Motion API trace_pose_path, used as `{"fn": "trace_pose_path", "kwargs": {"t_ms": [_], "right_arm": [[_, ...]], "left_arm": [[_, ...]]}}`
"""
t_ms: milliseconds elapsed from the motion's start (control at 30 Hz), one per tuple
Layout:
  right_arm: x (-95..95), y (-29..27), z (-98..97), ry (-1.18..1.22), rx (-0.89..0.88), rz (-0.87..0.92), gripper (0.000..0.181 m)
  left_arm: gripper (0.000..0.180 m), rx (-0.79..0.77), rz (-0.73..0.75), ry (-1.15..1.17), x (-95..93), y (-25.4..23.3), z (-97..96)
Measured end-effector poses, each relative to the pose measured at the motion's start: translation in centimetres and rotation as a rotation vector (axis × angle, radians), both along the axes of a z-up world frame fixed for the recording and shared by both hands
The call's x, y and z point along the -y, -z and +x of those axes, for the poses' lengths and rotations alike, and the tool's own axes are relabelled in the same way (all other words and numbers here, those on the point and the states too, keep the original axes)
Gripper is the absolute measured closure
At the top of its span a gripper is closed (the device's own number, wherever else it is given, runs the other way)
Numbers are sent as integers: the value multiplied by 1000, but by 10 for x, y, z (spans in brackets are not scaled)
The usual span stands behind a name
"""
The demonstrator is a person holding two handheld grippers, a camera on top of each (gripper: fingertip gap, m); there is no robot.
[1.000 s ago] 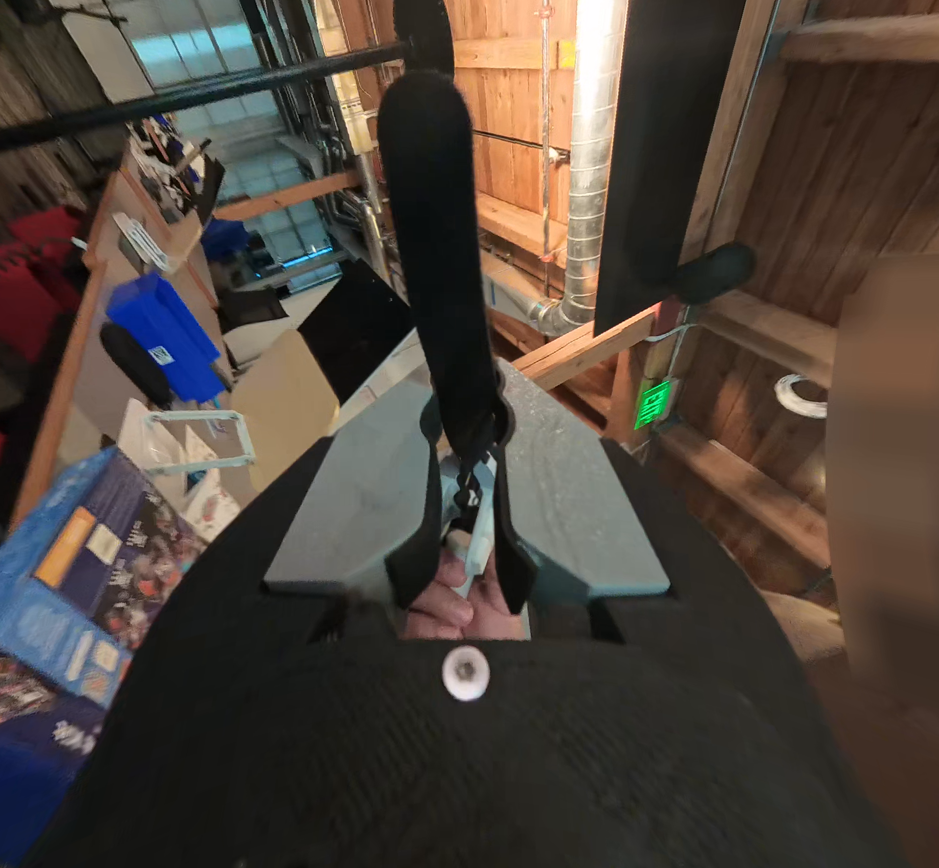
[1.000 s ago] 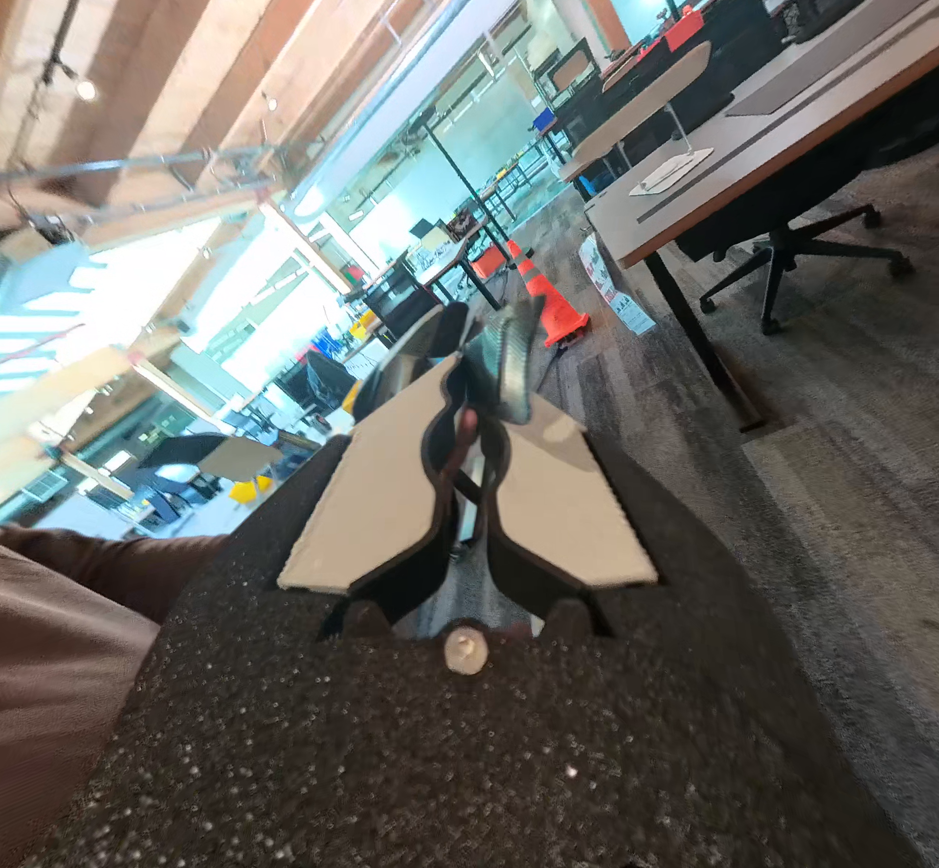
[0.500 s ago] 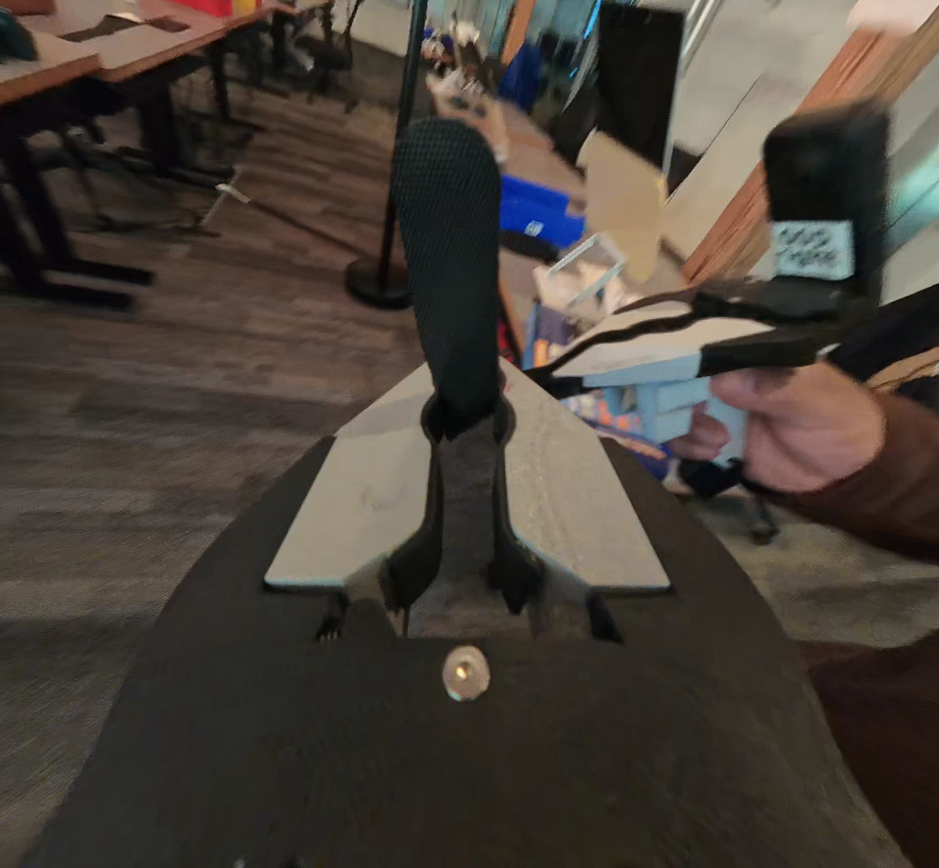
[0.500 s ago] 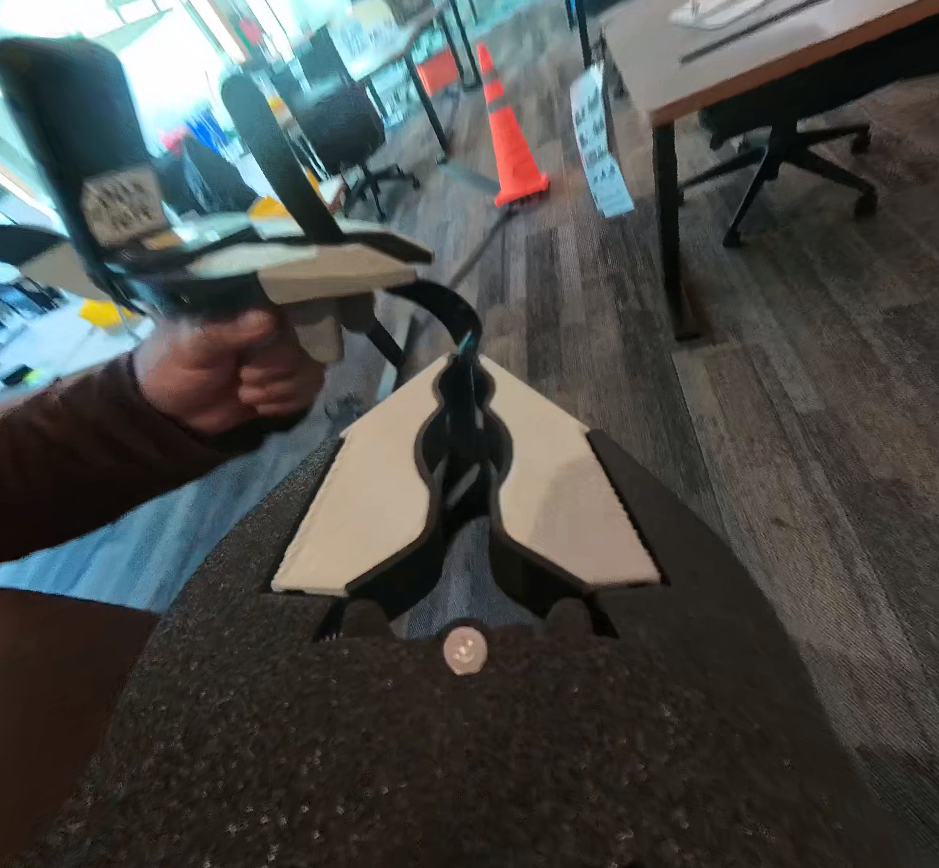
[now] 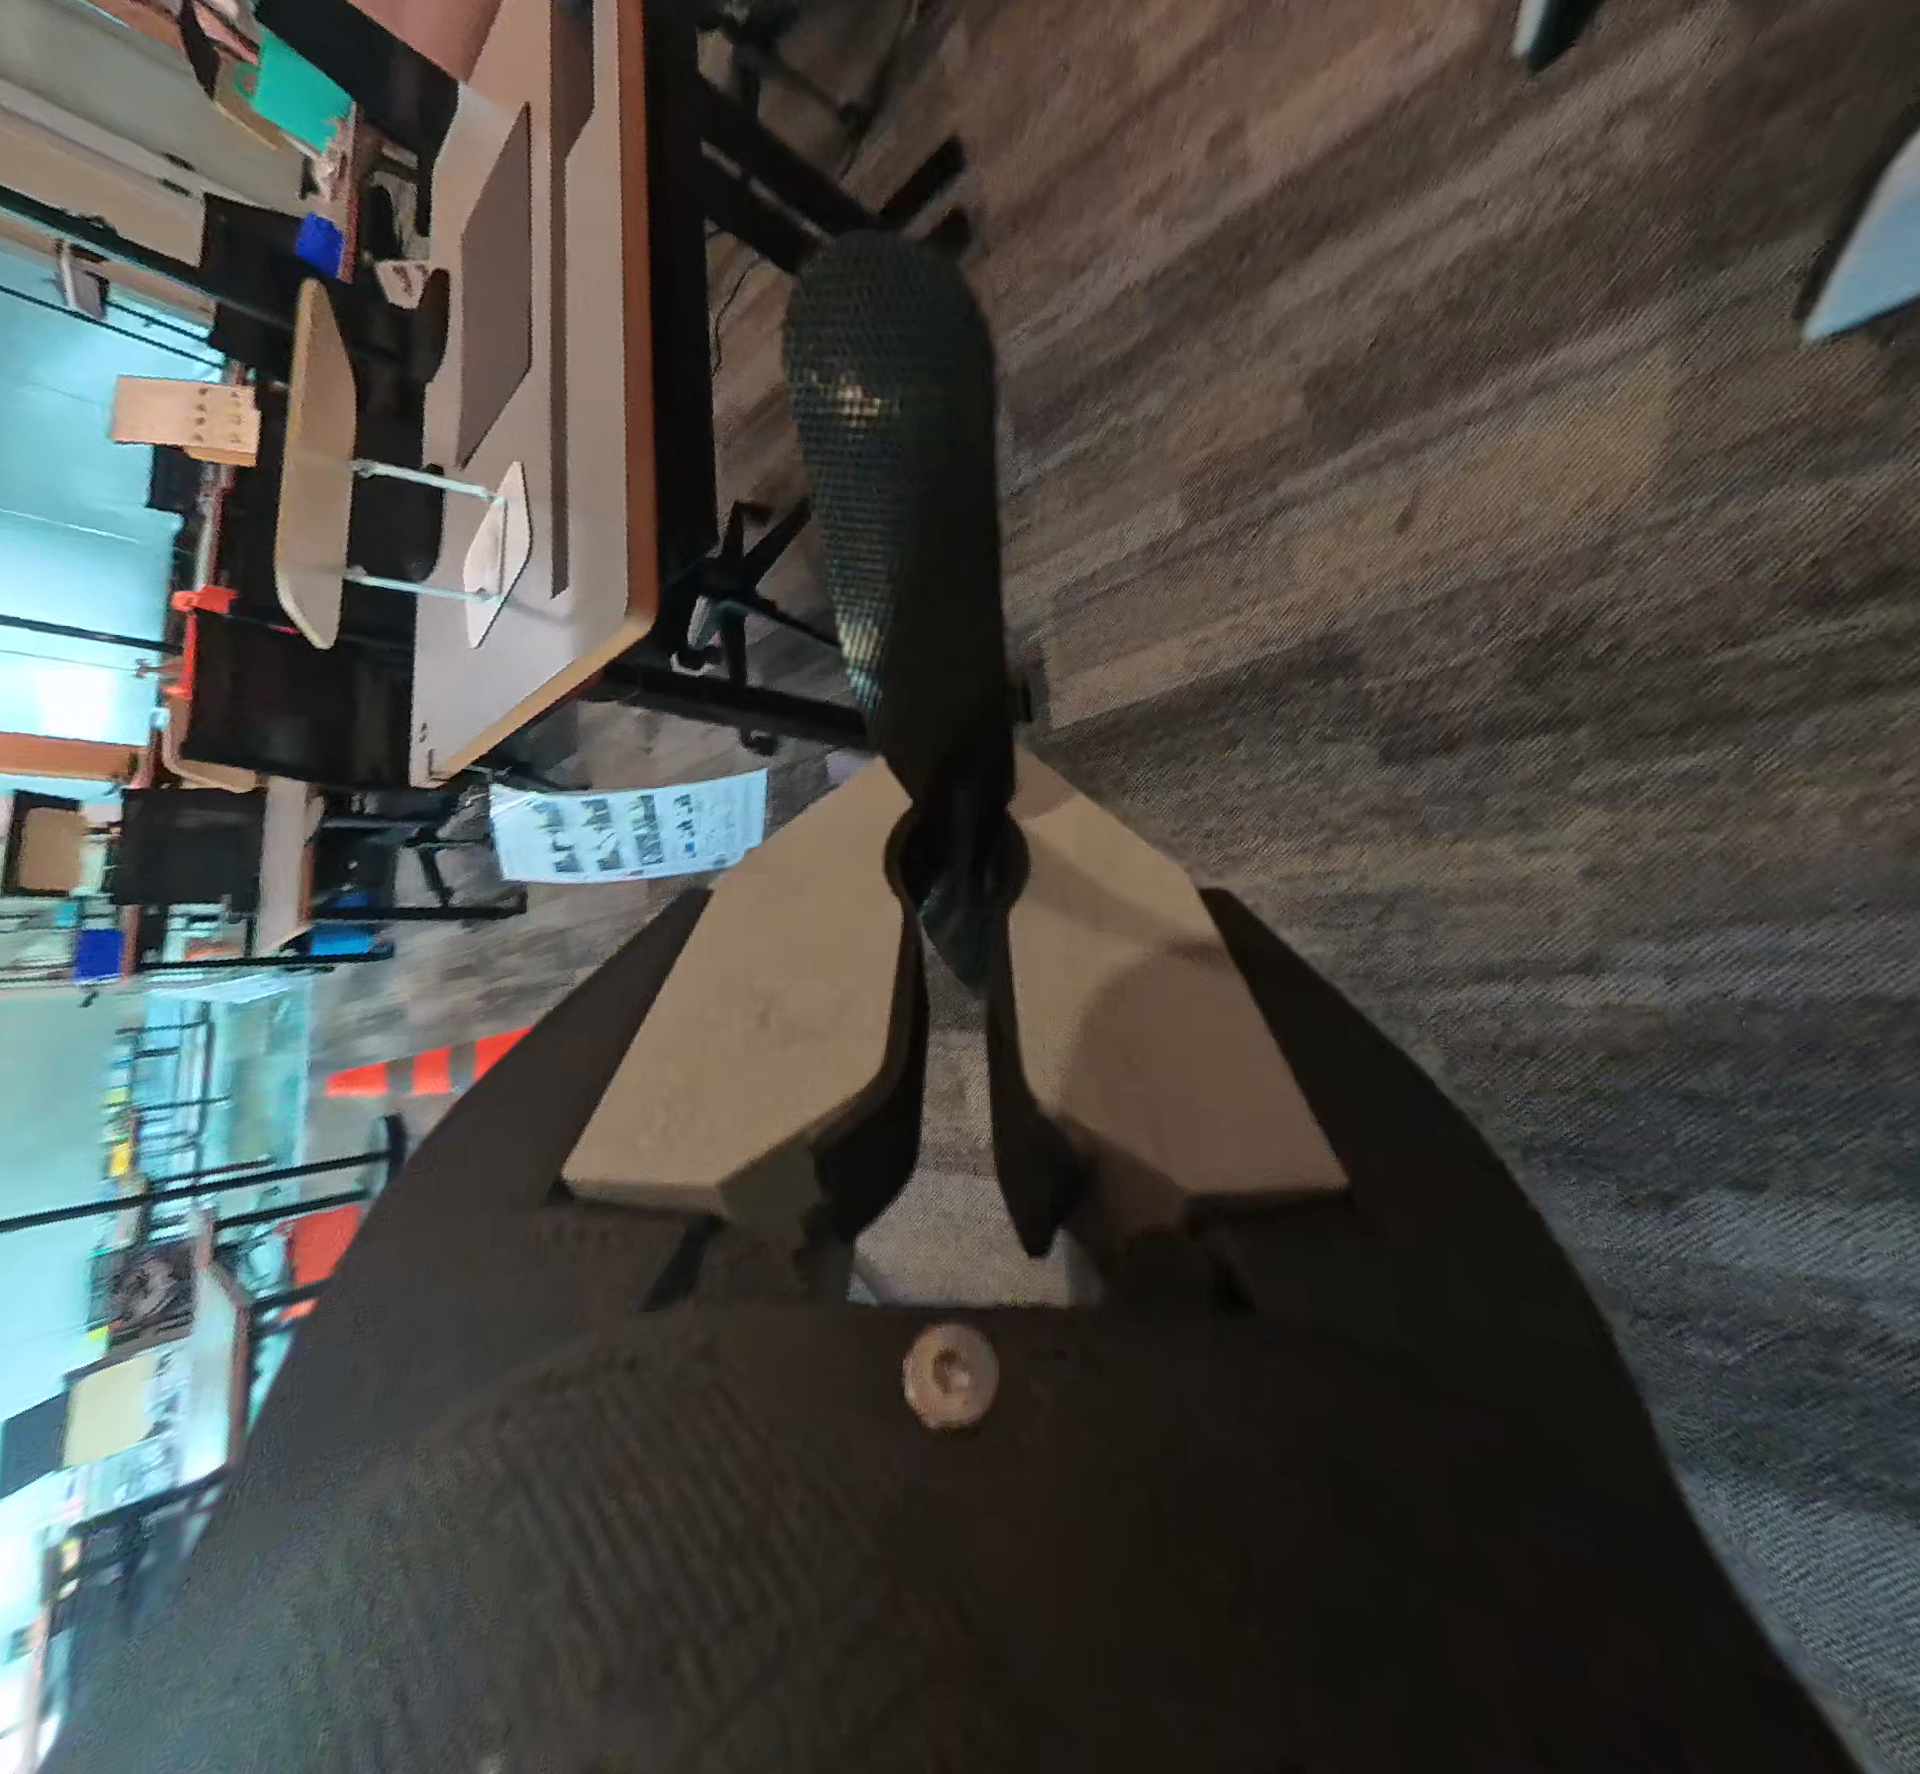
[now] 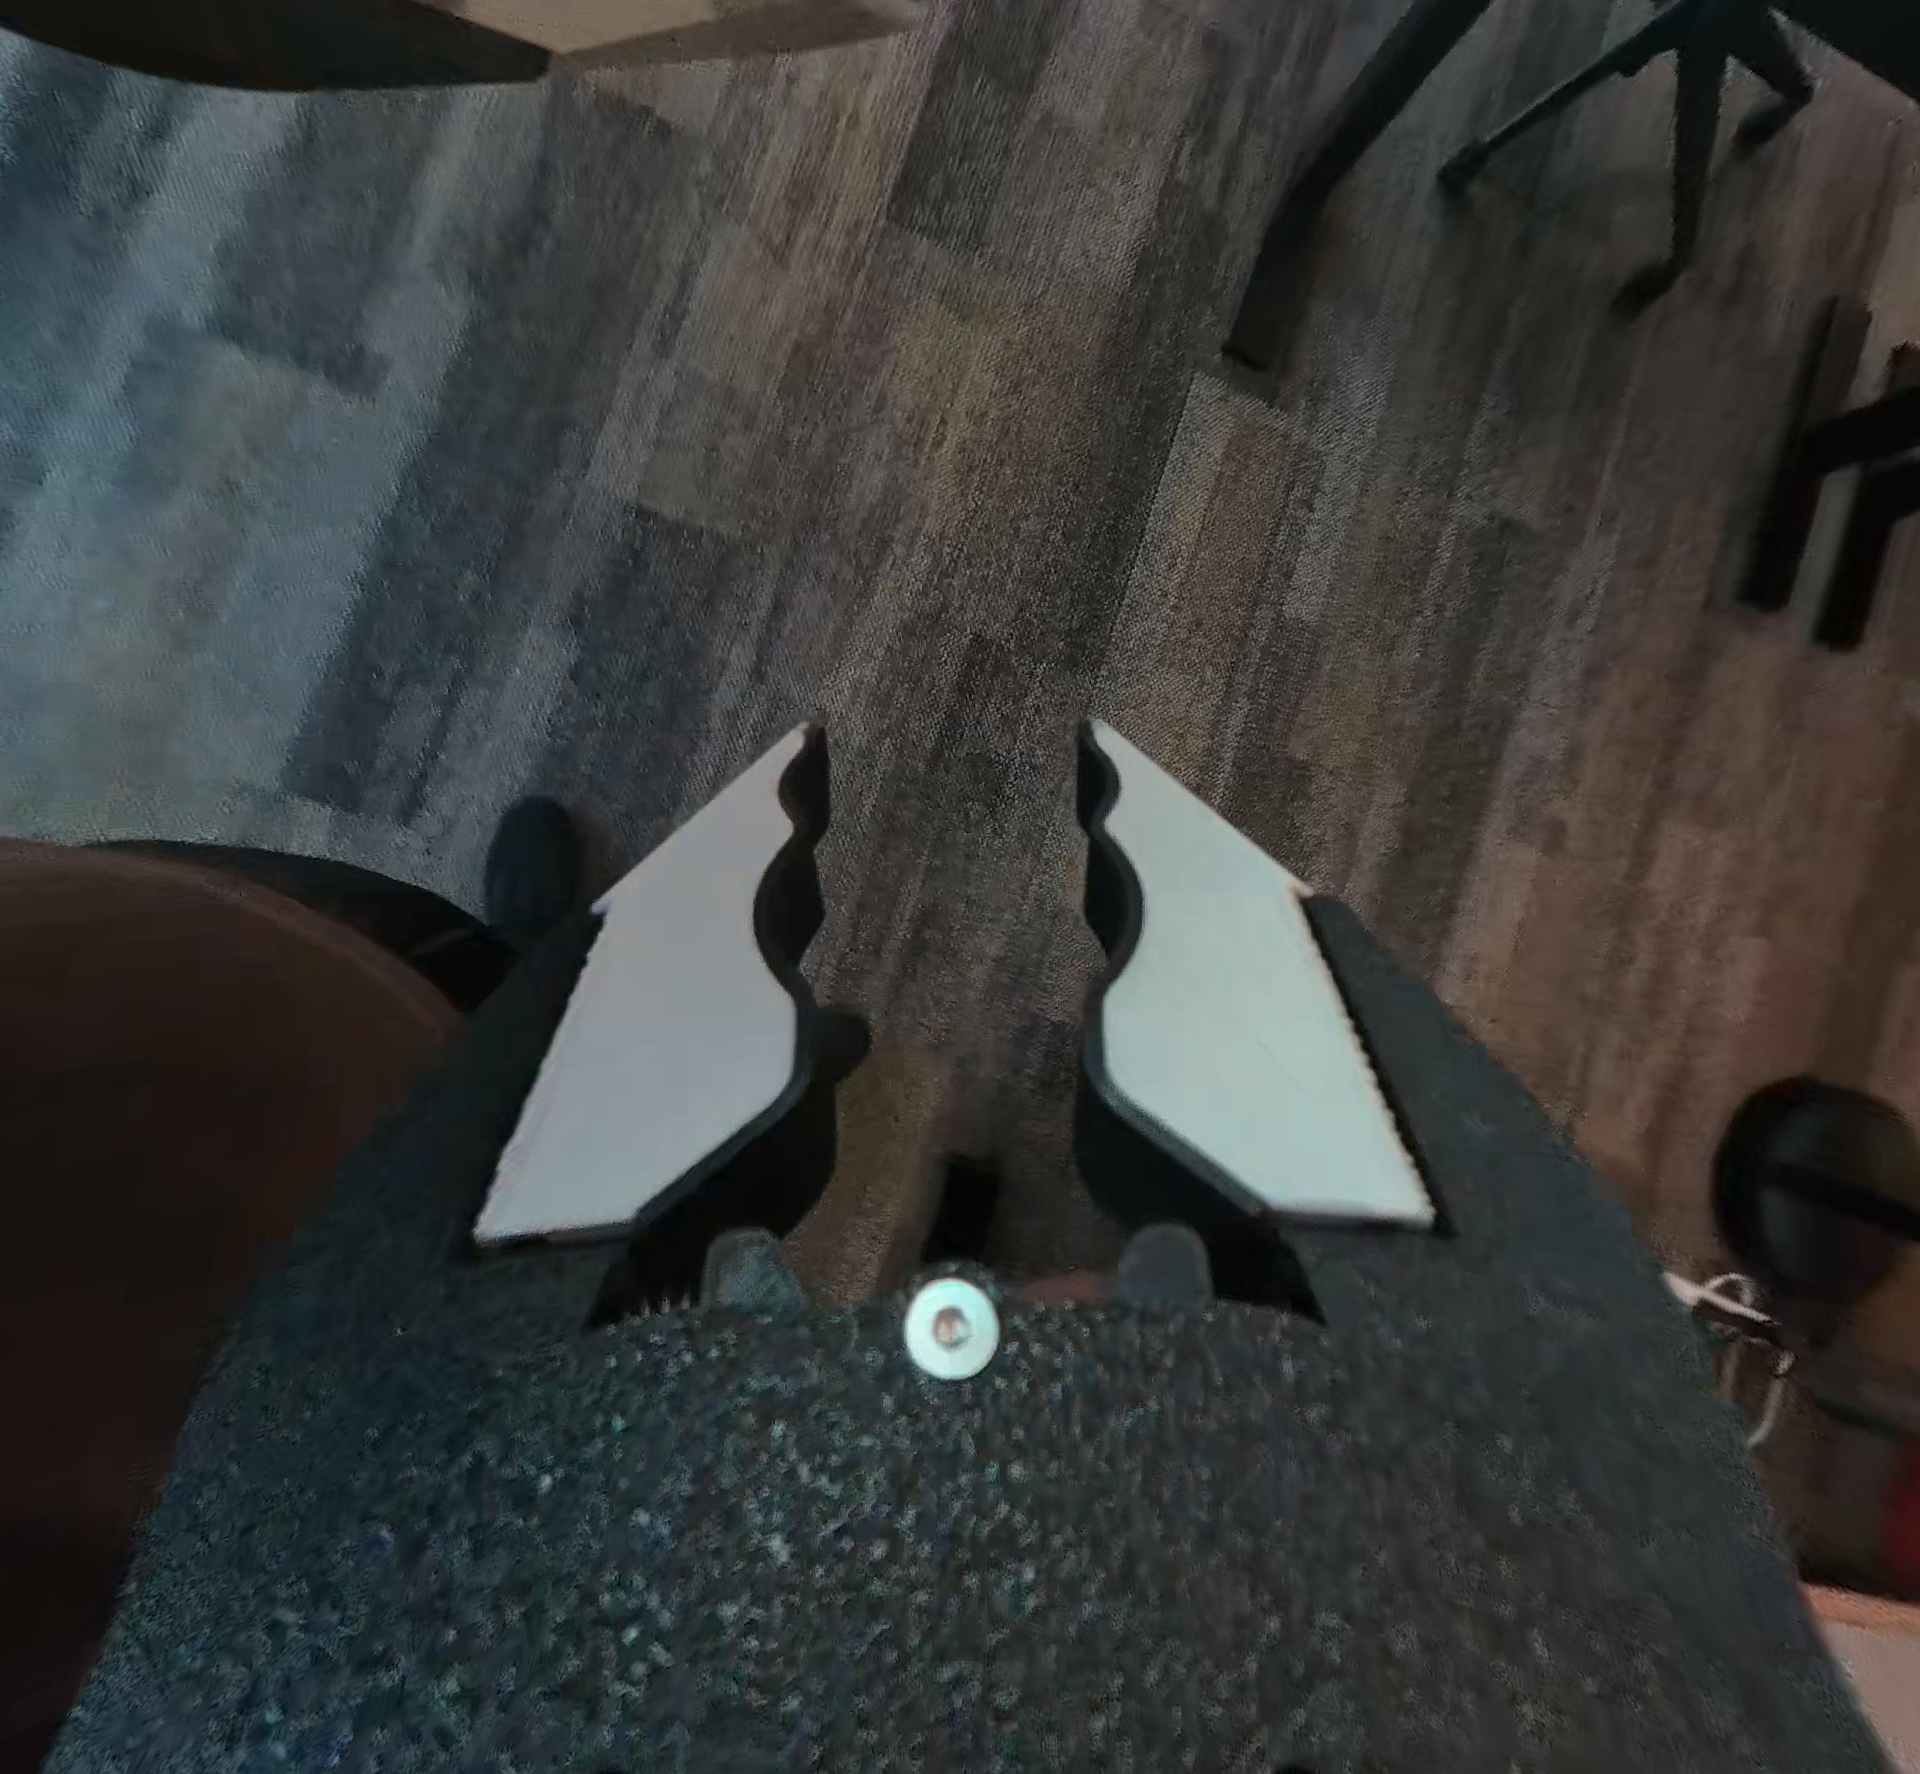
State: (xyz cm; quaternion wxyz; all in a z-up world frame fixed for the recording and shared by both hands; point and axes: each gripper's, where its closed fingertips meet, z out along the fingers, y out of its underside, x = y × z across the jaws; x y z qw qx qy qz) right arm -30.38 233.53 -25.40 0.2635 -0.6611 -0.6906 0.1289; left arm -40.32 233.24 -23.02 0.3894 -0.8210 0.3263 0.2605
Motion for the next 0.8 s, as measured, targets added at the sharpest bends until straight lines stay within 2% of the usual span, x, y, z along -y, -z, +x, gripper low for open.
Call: {"fn": "trace_pose_path", "kwargs": {"t_ms": [333, 500, 600, 800], "right_arm": [[49, 68, -43, -194, 53, -203, 135], [69, 85, -49, -358, 34, -376, 135], [87, 83, -47, -469, 8, -563, 135], [140, 49, -14, -772, -31, -1089, 136]], "left_arm": [[173, -12, -23, -179, 40, 10, -35], [172, 60, -4, -301, 44, 8, -35], [172, 231, 101, -384, 38, -4, -23], [170, 538, 458, -477, 19, -62, -2]]}}
